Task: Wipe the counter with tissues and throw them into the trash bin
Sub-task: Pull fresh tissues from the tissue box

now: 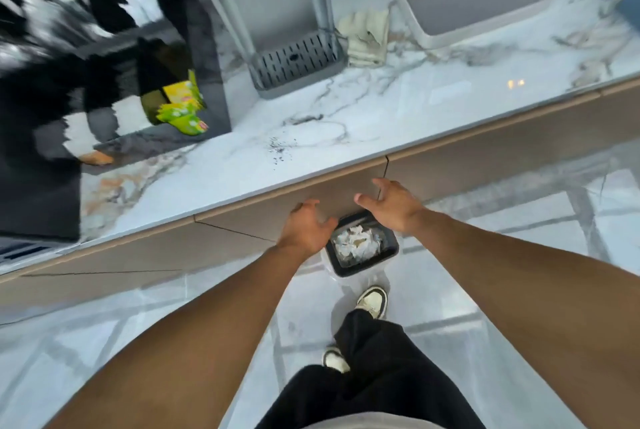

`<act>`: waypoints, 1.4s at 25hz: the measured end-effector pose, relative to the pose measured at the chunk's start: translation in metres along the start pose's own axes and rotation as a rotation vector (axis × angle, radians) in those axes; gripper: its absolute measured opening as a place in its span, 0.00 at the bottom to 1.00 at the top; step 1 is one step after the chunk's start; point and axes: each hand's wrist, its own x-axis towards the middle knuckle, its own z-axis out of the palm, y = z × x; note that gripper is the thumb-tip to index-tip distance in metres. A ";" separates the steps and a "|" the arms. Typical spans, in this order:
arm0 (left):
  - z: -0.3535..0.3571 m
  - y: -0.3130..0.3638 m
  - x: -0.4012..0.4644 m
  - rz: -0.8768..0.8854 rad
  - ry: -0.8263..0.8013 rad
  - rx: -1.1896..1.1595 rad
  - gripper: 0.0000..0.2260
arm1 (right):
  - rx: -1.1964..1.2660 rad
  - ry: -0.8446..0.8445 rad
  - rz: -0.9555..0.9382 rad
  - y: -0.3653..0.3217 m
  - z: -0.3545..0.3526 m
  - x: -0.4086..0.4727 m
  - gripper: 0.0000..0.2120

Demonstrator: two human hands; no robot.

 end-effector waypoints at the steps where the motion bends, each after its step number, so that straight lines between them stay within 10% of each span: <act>1: -0.009 -0.003 -0.006 0.000 0.006 0.009 0.28 | -0.035 -0.010 -0.018 -0.007 -0.007 -0.007 0.42; 19: -0.152 0.167 -0.133 0.398 0.419 0.181 0.28 | -0.419 0.414 -0.258 -0.063 -0.215 -0.175 0.39; 35: -0.003 0.527 -0.020 0.526 0.321 0.235 0.27 | -0.318 0.565 -0.097 0.185 -0.500 -0.121 0.29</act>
